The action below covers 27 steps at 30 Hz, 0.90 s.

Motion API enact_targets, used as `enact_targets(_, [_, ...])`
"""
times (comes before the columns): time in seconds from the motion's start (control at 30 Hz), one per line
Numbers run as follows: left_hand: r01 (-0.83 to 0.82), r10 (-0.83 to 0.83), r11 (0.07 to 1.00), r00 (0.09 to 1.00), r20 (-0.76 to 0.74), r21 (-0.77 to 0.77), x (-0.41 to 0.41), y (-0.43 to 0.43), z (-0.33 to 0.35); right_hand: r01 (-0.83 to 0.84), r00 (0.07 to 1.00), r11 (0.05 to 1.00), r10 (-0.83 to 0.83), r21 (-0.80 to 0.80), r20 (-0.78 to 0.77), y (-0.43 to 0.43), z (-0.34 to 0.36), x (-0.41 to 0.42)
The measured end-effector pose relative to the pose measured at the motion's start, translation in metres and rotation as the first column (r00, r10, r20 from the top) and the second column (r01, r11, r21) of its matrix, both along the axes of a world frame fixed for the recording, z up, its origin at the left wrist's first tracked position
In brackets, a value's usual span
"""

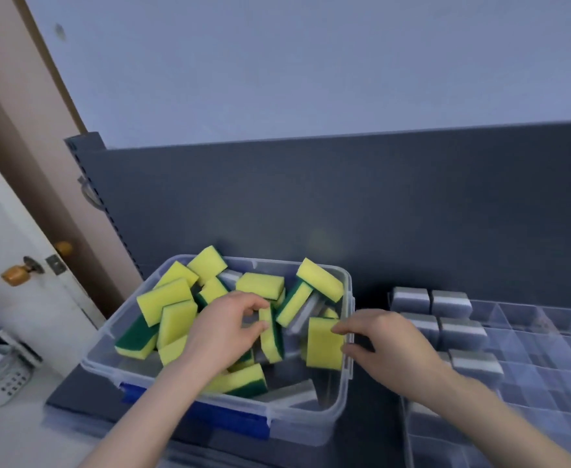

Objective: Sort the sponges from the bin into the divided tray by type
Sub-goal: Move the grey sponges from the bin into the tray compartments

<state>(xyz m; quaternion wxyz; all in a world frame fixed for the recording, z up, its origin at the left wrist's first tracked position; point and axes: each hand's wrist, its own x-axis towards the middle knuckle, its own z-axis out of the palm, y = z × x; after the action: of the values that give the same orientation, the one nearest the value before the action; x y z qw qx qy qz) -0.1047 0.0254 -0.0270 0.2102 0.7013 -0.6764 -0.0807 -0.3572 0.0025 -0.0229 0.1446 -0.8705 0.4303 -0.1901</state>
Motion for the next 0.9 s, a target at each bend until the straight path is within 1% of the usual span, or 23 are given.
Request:
enact_targets(0.1, [0.014, -0.015, 0.999, 0.999, 0.036, 0.033, 0.031, -0.014, -0.004, -0.038, 0.996, 0.999, 0.035, -0.031, -0.081, -0.013, -0.001, 0.043])
enact_targets(0.17, [0.021, -0.023, 0.999, 0.999, 0.044, 0.045, 0.049, -0.022, -0.007, -0.063, 0.981, 0.997, 0.055, -0.037, -0.185, -0.025, -0.007, 0.068])
enact_targets(0.23, [0.040, -0.042, 0.998, 0.998, 0.039, 0.054, 0.066, -0.030, -0.010, -0.054, 0.942, 0.998, 0.042, -0.028, -0.332, -0.038, -0.015, 0.091])
enact_targets(0.27, [0.055, -0.057, 0.997, 0.998, 0.040, 0.059, 0.073, -0.034, -0.012, -0.048, 0.906, 0.998, 0.029, -0.034, -0.422, -0.043, -0.019, 0.102])
enact_targets(0.33, [0.094, -0.096, 0.994, 0.995, 0.030, 0.059, 0.086, -0.040, -0.013, -0.046, 0.796, 0.997, -0.001, -0.062, -0.606, -0.052, -0.026, 0.122])
enact_targets(0.4, [0.132, -0.131, 0.990, 0.991, -0.003, 0.044, 0.097, -0.047, -0.013, -0.037, 0.712, 0.996, -0.029, -0.079, -0.701, -0.057, -0.030, 0.134])
enact_targets(0.53, [0.199, -0.196, 0.978, 0.979, -0.060, 0.053, 0.110, -0.059, -0.015, -0.040, 0.667, 0.986, -0.093, -0.160, -0.739, -0.060, -0.043, 0.142])
enact_targets(0.6, [0.243, -0.238, 0.969, 0.967, -0.089, 0.046, 0.113, -0.063, -0.018, -0.052, 0.691, 0.972, -0.129, -0.227, -0.711, -0.063, -0.052, 0.137])
enact_targets(0.63, [0.259, -0.254, 0.965, 0.962, -0.100, 0.040, 0.113, -0.064, -0.019, -0.040, 0.695, 0.970, -0.144, -0.238, -0.704, -0.062, -0.054, 0.135])
enact_targets(0.7, [0.287, -0.280, 0.957, 0.951, -0.127, 0.036, 0.113, -0.066, -0.022, -0.070, 0.698, 0.958, -0.153, -0.279, -0.700, -0.060, -0.053, 0.133])
enact_targets(0.8, [0.313, -0.304, 0.949, 0.935, -0.183, 0.023, 0.110, -0.066, -0.025, -0.092, 0.758, 0.943, -0.142, -0.320, -0.636, -0.058, -0.050, 0.126])
enact_targets(0.83, [0.323, -0.312, 0.946, 0.928, -0.202, 0.019, 0.109, -0.065, -0.025, -0.090, 0.793, 0.942, -0.129, -0.324, -0.596, -0.058, -0.049, 0.122])
enact_targets(0.9, [0.333, -0.321, 0.943, 0.916, -0.239, 0.010, 0.108, -0.063, -0.024, -0.065, 0.877, 0.939, -0.107, -0.337, -0.468, -0.054, -0.041, 0.114])
